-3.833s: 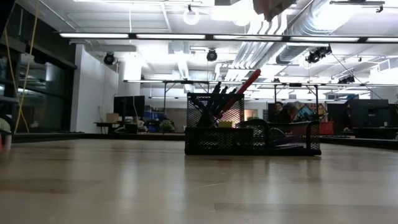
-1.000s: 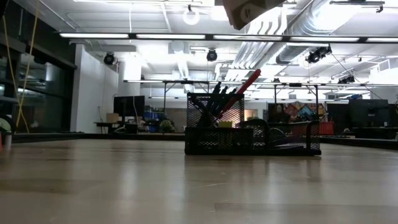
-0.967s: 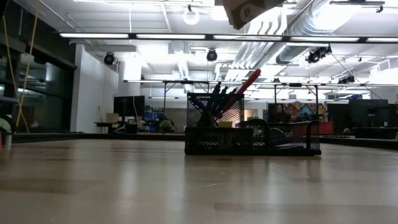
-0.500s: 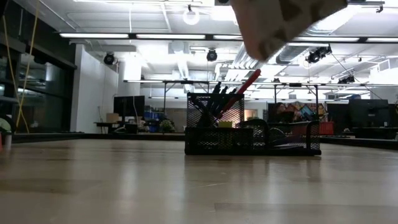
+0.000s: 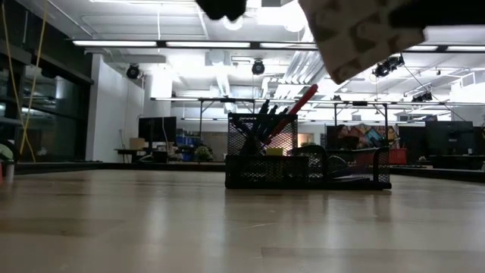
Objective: Pick and place office supplies into organizer
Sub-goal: Put the pink sticky notes into the black desk organizer
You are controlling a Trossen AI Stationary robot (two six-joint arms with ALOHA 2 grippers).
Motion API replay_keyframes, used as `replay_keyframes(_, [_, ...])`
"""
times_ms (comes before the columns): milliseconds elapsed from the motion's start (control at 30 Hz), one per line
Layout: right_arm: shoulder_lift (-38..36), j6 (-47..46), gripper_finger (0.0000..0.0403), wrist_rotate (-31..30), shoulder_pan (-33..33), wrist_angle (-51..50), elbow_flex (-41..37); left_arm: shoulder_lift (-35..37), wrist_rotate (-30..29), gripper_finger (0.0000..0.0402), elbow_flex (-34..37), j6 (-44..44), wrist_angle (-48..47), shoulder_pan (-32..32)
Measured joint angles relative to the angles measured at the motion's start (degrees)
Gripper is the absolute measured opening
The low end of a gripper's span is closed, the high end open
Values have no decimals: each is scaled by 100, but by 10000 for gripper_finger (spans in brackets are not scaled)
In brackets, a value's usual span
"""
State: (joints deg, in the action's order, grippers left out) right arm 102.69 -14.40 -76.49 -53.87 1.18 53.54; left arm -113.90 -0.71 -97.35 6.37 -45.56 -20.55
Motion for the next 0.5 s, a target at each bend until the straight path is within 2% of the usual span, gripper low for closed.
replay_keyframes(33, [0, -100, 1, -12, 61, -156, 0, 4, -97, 185, 107, 118, 136, -9])
replay_keyframes(133, [0, -865, 1, 75, 279, -769, 0, 34, -907, 185, 583, 366, 661, -75])
replay_keyframes(200, [0, -1647, 1, 386, 412, -1290, 0, 93, -1469, 179, 1080, 334, 1640, -187])
replay_keyframes(233, [0, -1977, 1, 546, 468, -1555, -1, 123, -1377, 175, 1364, 285, 2407, -244])
replay_keyframes(333, [0, -2707, 1, 757, 549, -2233, -4, 202, -335, 165, 2115, 316, 4276, -308])
replay_keyframes(367, [0, -2857, 1, 748, 549, -2436, -2, 216, -180, 162, 2331, 317, 4744, -308])
replay_keyframes(500, [-35, -3110, 0, 660, 583, -2969, 55, 270, -147, 153, 3165, 315, 6151, -248])
